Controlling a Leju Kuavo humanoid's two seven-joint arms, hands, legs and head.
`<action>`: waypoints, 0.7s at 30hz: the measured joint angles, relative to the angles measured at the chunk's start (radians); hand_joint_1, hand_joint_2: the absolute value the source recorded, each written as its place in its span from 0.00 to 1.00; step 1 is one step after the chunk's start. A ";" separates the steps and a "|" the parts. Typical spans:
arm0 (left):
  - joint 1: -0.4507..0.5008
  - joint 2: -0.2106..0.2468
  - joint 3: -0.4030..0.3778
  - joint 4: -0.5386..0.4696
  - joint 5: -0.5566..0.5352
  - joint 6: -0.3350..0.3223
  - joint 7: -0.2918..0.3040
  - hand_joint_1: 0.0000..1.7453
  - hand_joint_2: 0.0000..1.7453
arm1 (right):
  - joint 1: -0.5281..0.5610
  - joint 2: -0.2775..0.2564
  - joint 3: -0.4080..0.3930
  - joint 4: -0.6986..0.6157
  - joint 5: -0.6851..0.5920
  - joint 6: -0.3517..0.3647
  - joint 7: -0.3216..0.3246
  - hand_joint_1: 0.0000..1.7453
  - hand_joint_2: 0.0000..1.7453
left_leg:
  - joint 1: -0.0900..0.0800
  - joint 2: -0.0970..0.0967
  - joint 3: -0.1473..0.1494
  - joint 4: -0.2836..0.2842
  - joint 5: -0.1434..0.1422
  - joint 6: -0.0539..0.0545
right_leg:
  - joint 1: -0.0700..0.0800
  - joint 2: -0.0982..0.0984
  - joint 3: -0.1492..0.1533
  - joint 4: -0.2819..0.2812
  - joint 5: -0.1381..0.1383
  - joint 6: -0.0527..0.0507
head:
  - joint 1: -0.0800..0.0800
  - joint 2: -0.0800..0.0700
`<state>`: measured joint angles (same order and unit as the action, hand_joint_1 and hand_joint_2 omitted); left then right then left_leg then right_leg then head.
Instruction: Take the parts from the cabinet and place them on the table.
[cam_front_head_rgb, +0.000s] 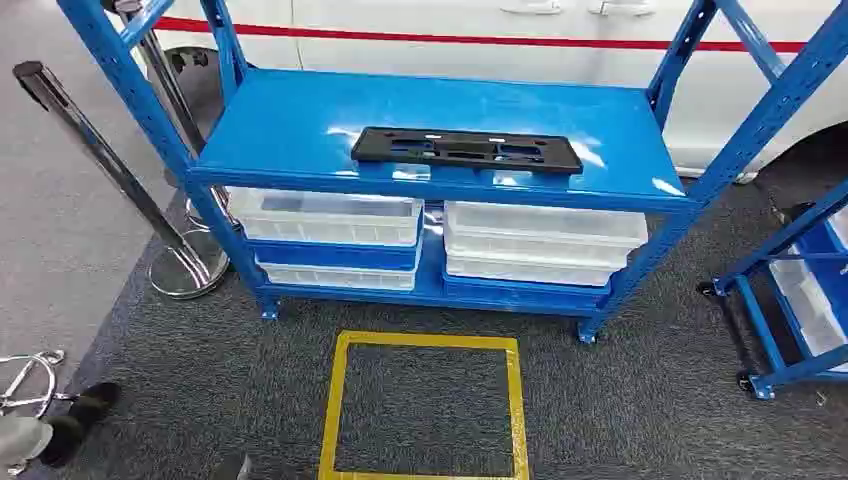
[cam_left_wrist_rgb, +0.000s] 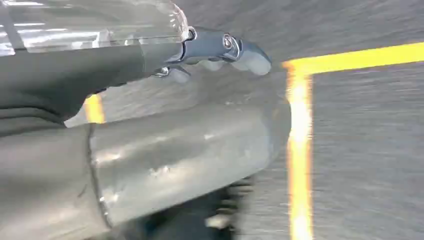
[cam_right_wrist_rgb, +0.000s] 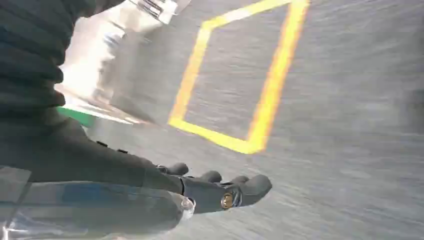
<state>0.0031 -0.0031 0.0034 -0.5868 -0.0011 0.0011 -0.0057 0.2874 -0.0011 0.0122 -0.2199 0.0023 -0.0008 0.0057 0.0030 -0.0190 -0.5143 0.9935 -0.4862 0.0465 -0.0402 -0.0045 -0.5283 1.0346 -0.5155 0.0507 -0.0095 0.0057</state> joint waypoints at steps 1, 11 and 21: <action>-0.016 0.000 0.000 -0.021 0.000 0.000 0.000 0.00 0.00 | 0.018 -0.003 0.000 0.020 0.000 -0.001 0.000 0.00 1.00 | 0.000 0.001 0.000 -0.001 0.002 0.004 | 0.003 0.001 -0.025 0.046 -0.036 -0.004 | 0.000 0.000; 0.086 -0.005 0.000 0.063 0.000 0.000 0.006 0.00 0.00 | -0.078 -0.004 0.000 -0.057 0.000 0.000 -0.003 0.00 1.00 | -0.012 0.005 0.000 0.012 -0.020 -0.015 | 0.019 0.003 -0.021 -0.003 0.026 -0.032 | 0.000 0.000; 0.322 0.000 0.000 0.363 0.000 0.000 0.008 0.00 1.00 | -0.308 -0.001 -0.001 -0.365 0.000 -0.001 -0.007 0.00 1.00 | 0.016 0.012 -0.142 0.299 -0.132 -0.072 | 0.006 0.015 -0.014 -0.017 0.027 -0.051 | -0.003 0.000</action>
<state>0.3252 -0.0027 0.0031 -0.2243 -0.0008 0.0011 0.0027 -0.0209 -0.0019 0.0114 -0.5844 0.0027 -0.0015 -0.0011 0.0192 -0.0072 -0.6559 1.2920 -0.6182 -0.0254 -0.0344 0.0109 -0.5426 1.0179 -0.4883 0.0002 -0.0122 0.0057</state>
